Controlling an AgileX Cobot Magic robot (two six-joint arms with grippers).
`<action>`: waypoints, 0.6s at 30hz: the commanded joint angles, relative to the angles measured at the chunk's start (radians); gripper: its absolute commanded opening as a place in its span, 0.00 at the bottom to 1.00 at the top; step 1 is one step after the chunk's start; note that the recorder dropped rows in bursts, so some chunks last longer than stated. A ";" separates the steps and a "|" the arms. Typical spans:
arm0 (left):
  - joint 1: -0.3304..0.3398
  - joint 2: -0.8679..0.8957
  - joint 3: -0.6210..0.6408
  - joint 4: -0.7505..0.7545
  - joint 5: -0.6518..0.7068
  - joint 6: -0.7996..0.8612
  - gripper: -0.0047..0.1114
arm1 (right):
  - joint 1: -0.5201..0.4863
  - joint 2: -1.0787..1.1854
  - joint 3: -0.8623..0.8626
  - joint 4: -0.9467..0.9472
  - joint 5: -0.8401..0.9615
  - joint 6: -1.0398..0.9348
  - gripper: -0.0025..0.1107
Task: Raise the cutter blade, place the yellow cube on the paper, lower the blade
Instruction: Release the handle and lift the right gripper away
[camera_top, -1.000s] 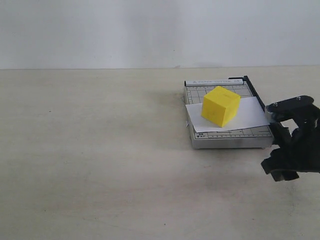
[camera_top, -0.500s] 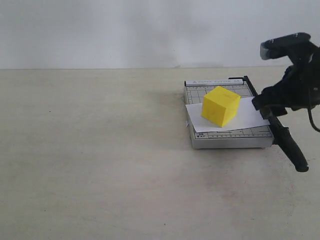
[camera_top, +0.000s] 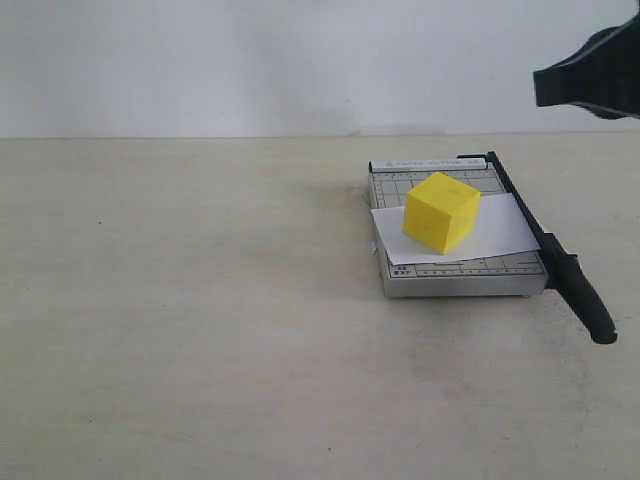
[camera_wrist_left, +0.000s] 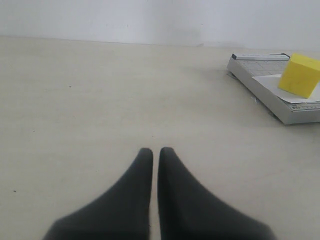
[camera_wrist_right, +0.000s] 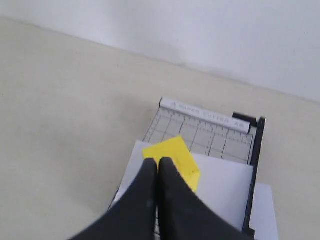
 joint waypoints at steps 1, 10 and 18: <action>0.000 -0.003 0.000 -0.008 0.000 0.003 0.08 | -0.001 -0.237 0.167 0.153 -0.079 -0.160 0.02; 0.000 -0.003 0.000 -0.008 0.000 0.003 0.08 | -0.001 -0.632 0.442 0.153 -0.075 -0.157 0.02; 0.000 -0.003 0.000 -0.008 0.000 0.003 0.08 | -0.001 -0.822 0.583 0.153 -0.067 -0.094 0.02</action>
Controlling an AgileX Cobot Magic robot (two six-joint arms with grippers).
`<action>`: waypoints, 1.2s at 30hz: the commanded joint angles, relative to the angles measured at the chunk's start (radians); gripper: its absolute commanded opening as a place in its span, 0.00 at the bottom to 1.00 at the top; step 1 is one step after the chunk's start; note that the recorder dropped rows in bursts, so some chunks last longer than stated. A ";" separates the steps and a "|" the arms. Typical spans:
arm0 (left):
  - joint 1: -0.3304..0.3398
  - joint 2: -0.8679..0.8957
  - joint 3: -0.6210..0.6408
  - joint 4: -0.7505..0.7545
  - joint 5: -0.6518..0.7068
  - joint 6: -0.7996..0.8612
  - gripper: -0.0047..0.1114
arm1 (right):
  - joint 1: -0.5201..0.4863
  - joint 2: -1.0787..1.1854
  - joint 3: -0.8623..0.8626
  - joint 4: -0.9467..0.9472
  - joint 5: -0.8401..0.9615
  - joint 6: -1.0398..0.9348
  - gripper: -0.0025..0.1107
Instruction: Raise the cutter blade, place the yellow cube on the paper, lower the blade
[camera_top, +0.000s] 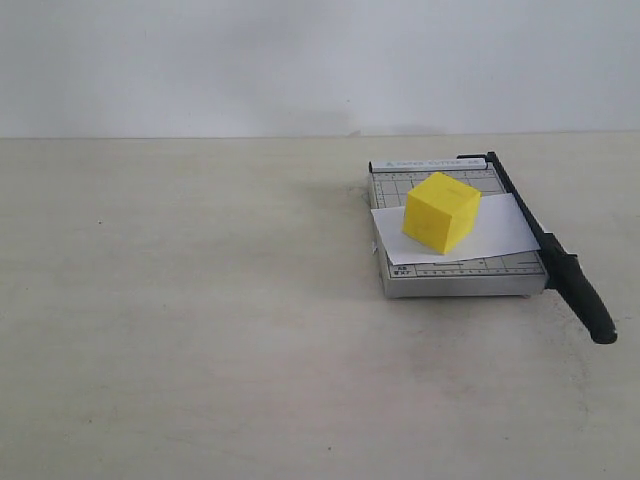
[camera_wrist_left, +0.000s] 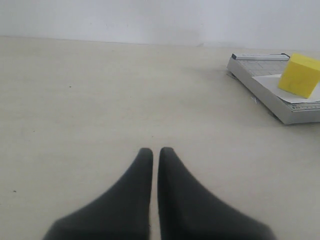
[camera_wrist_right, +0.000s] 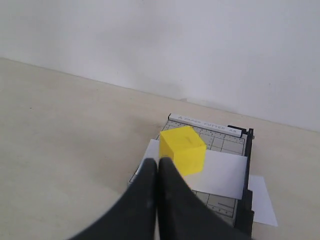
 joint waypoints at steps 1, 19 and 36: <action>0.000 -0.003 0.000 -0.008 0.000 0.003 0.08 | -0.001 -0.071 0.049 0.005 -0.005 0.042 0.02; 0.000 -0.003 0.000 -0.008 0.000 0.003 0.08 | -0.001 -0.076 0.054 0.005 -0.008 0.053 0.02; 0.000 -0.003 0.000 -0.008 0.000 0.003 0.08 | -0.001 -0.306 0.317 0.007 -0.099 0.053 0.02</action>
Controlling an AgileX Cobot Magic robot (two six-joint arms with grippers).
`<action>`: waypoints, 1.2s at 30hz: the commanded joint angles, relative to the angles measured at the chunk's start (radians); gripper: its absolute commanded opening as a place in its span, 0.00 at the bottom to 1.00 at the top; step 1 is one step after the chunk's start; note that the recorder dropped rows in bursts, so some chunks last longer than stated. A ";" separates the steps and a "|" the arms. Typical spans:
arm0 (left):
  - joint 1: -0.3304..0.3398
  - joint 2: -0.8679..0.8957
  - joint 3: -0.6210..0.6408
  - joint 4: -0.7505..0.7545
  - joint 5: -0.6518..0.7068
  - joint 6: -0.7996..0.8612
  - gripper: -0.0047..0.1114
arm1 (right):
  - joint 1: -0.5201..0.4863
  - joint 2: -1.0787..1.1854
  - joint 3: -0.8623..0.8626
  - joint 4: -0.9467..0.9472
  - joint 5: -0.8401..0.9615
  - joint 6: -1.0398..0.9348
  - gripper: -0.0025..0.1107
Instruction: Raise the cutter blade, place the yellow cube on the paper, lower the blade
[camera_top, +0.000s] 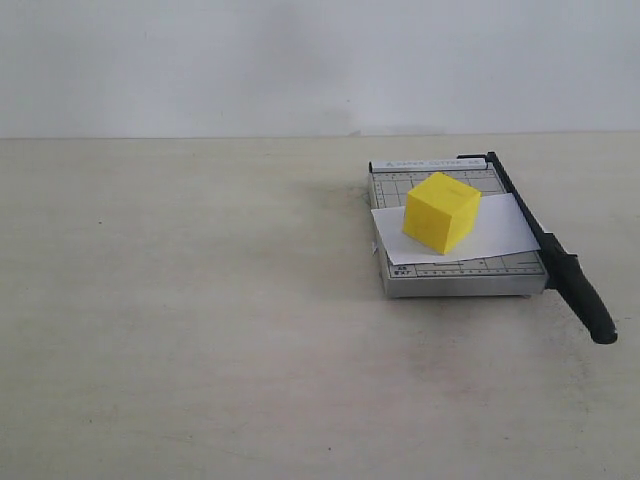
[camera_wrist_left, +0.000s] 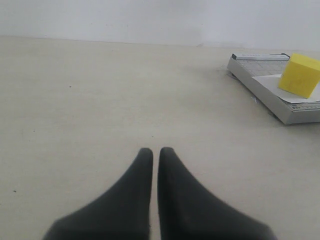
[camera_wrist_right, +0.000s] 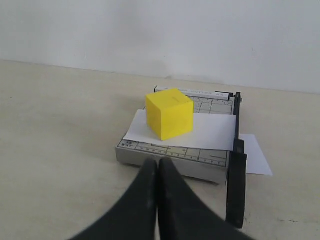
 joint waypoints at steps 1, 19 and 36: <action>0.000 -0.003 0.000 -0.008 0.000 0.003 0.08 | -0.001 -0.078 0.034 0.009 -0.013 -0.001 0.02; 0.000 -0.003 0.000 -0.008 0.000 0.003 0.08 | -0.001 -0.112 0.034 0.095 0.010 -0.165 0.02; 0.000 -0.003 0.000 -0.008 0.000 0.003 0.08 | -0.001 -0.112 0.034 0.095 0.010 -0.165 0.02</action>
